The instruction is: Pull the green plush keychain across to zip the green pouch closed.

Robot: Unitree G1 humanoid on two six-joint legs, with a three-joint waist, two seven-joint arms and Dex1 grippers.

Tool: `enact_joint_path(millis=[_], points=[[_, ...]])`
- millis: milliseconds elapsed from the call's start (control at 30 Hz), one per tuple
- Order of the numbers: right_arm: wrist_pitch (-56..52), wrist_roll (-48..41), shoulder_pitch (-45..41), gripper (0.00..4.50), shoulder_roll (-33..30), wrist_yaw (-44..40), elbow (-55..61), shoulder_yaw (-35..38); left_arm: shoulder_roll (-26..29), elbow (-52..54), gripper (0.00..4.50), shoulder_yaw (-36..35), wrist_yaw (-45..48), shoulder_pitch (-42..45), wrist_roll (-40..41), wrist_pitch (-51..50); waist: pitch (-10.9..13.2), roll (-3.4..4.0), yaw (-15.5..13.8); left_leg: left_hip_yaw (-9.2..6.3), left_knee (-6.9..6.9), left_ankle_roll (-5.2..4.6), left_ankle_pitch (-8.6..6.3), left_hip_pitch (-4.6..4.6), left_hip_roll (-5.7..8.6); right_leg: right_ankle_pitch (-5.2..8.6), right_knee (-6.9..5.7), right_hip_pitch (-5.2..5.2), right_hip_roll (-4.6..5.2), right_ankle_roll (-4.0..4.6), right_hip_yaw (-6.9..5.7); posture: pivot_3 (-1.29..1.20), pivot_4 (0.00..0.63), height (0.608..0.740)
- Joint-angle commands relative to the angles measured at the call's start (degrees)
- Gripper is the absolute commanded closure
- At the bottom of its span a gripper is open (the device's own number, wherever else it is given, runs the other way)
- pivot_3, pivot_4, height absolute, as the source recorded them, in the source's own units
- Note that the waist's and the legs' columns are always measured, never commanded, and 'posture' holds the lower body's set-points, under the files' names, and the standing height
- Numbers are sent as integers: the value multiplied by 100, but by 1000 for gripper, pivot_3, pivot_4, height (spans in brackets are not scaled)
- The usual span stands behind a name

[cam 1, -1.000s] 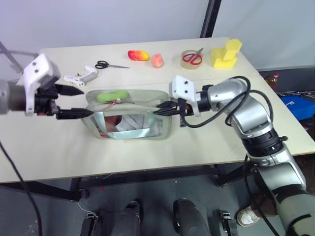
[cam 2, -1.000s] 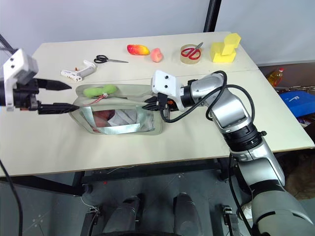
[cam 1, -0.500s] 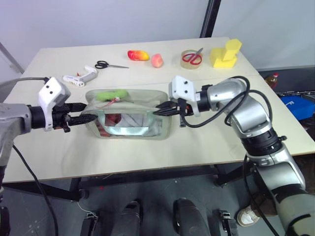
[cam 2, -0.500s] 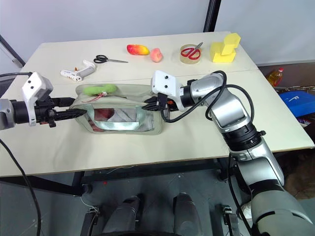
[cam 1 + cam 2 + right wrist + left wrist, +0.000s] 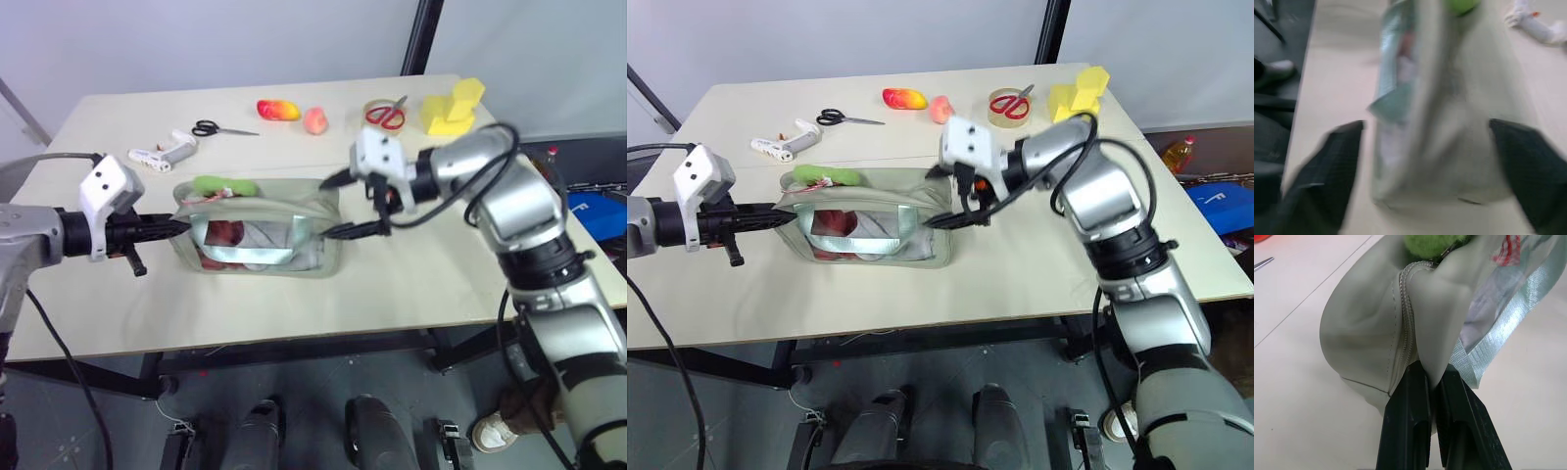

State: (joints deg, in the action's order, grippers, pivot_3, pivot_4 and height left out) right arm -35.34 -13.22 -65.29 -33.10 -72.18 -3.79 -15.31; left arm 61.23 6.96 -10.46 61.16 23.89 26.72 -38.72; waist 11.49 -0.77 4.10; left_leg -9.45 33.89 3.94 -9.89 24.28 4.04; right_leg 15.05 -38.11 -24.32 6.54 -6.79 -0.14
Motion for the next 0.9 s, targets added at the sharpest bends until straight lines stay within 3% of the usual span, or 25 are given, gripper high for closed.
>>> enact_joint_path(millis=[33,200,400,633,733,900], points=[[-321,-425,-531,259,569,320,90,302,55,122,4500,-37,44,-4,8,38,0,1,8,0,-2,0,0,-1,-1,0,0,-1,0,0,0,0,150,740],[-161,-322,-448,259,1452,860,78,34,30,136,4500,-12,12,48,21,12,-3,-4,-30,-4,2,1,0,2,1,-1,-1,2,0,0,0,0,150,740],[553,68,-384,259,2088,1278,-601,-296,-20,214,4500,11,-29,137,58,-26,-3,-3,-15,-5,5,1,1,2,3,-1,-1,1,0,0,0,0,150,740],[1248,410,-524,259,2410,1388,-1385,-339,-45,139,4500,80,1,233,21,-14,-2,-3,-21,-5,4,4,2,2,3,-1,-4,-1,-2,0,0,0,150,740],[1275,394,-608,1479,2478,1404,-1557,-244,-52,92,4500,95,21,254,5,8,-2,-3,-12,-5,3,4,2,2,3,-1,-4,-1,-2,0,0,0,150,740],[1496,535,-649,4125,2379,1362,-1766,-269,-107,51,4500,157,-3,315,-19,14,-2,-2,-18,-6,3,4,2,2,2,-1,-4,-2,-3,0,0,0,150,740]])
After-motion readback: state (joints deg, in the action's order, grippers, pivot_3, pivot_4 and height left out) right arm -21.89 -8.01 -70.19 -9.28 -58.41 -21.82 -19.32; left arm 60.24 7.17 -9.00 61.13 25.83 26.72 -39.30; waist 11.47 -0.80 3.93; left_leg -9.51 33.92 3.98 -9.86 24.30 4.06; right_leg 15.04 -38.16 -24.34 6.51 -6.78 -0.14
